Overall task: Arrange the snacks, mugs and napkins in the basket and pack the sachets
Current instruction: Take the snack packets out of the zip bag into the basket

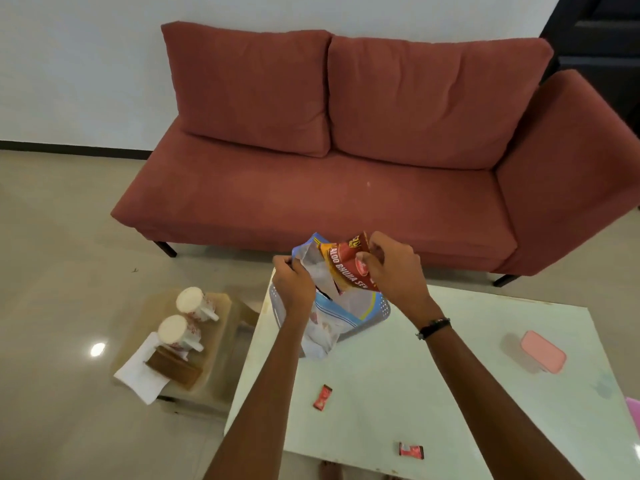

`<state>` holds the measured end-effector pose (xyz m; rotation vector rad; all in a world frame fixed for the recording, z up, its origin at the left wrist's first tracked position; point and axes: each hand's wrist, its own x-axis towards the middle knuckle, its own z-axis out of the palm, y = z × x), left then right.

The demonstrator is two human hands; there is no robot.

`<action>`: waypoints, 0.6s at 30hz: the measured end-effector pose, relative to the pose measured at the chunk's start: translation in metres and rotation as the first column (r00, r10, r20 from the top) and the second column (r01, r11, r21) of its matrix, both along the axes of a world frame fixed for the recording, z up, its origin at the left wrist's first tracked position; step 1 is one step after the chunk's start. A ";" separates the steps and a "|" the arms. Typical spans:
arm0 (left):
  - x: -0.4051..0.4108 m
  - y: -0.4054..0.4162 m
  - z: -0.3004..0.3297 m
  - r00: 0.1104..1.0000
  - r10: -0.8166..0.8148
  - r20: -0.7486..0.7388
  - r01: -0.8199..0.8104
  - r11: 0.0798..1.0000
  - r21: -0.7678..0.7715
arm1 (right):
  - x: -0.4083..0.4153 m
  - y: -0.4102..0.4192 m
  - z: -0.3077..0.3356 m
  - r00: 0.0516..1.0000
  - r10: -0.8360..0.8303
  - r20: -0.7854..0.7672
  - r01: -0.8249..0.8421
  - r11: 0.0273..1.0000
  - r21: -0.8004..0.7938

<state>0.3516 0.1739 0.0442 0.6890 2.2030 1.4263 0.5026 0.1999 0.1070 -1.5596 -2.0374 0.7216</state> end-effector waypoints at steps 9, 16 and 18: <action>-0.050 0.030 -0.072 0.998 0.039 -0.047 -0.041 0.999 -0.035 | 0.017 0.102 -0.065 0.961 -0.271 -0.048 0.273 0.961 0.051; -0.042 0.040 -0.127 0.997 -0.038 -0.064 0.040 0.999 0.021 | -0.009 0.149 -0.223 0.962 -0.154 0.224 0.210 0.943 -0.256; -0.042 0.040 -0.138 0.997 -0.052 -0.058 0.054 0.998 0.035 | -0.019 0.158 -0.257 0.949 -0.092 0.300 0.176 0.948 -0.266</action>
